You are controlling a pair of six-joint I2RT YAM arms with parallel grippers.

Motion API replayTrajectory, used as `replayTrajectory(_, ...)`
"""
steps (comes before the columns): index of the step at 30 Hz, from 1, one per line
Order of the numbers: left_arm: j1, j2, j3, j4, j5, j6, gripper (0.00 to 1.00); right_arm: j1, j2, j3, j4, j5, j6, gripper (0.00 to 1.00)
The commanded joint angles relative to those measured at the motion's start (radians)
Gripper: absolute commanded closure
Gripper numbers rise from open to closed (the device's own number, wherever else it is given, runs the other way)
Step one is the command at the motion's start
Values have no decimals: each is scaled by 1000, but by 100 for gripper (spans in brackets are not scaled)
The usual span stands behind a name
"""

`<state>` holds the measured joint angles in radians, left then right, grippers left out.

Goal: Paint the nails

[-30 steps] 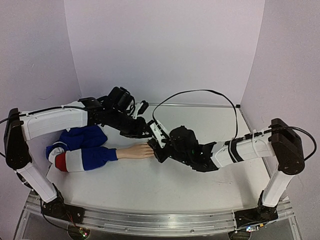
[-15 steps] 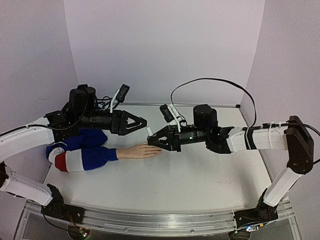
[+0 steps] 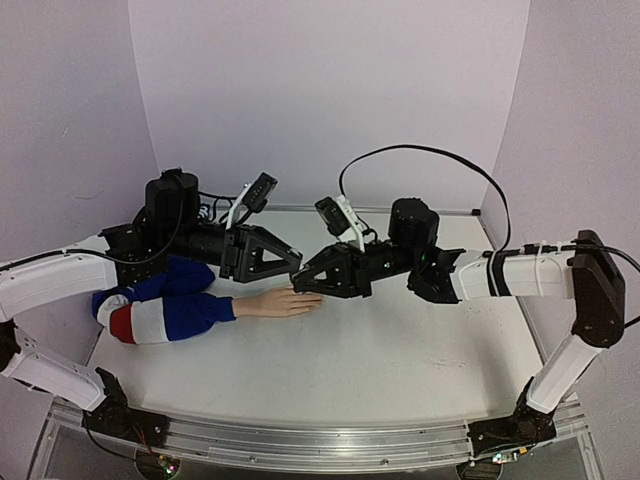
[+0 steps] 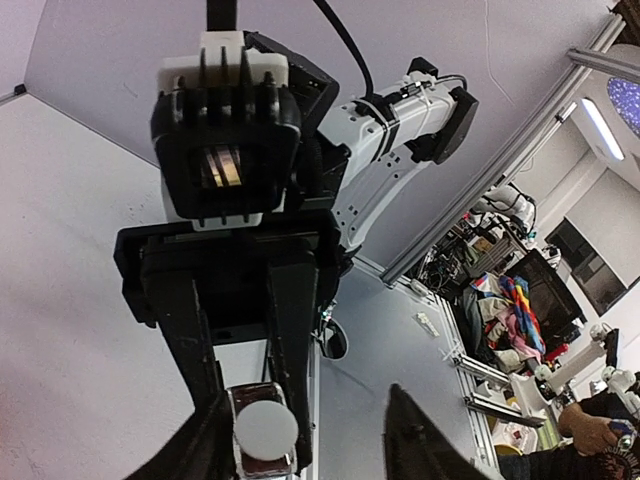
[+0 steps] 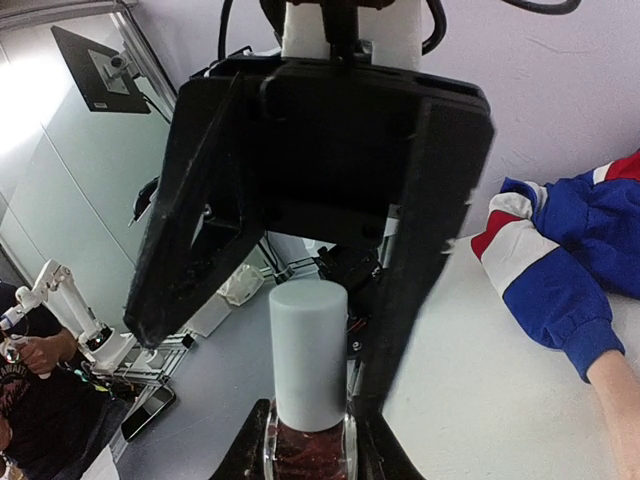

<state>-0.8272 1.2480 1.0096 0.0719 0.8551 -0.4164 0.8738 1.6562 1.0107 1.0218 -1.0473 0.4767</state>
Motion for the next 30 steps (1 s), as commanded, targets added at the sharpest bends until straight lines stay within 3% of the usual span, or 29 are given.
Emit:
replayTrajectory(1, -6, -10, 26, 59, -1, 27, 57, -1, 11, 49, 92, -16, 12, 100)
replayTrajectory(9, -6, 14, 26, 45, -74, 38, 79, 0, -1, 30, 72, 80, -31, 100)
replayTrajectory(13, -6, 13, 26, 7, -174, 62, 98, 1, -33, 33, -129, 308, -175, 100)
replayTrajectory(15, -6, 6, 26, -26, -270, 64, 100, 16, -58, 31, -237, 585, -242, 100)
replayTrajectory(17, -6, -1, 23, -55, -380, 58, 100, 106, -71, 40, -336, 1095, -345, 100)
replayTrajectory(18, -6, -2, 21, -65, -439, 45, 100, 158, -57, 48, -339, 1468, -401, 100)
replayTrajectory(19, -6, 0, 20, -78, -495, 29, 100, 196, -31, 61, -323, 1679, -449, 100)
replayTrajectory(22, -5, 28, 31, -120, -612, -33, 100, 240, 87, 119, -236, 1965, -575, 100)
replayTrajectory(25, -4, 68, 64, -145, -627, -70, 100, 246, 159, 184, -194, 1983, -620, 100)
replayTrajectory(30, -4, 75, 90, -155, -602, -73, 100, 220, 131, 163, -193, 1545, -621, 100)
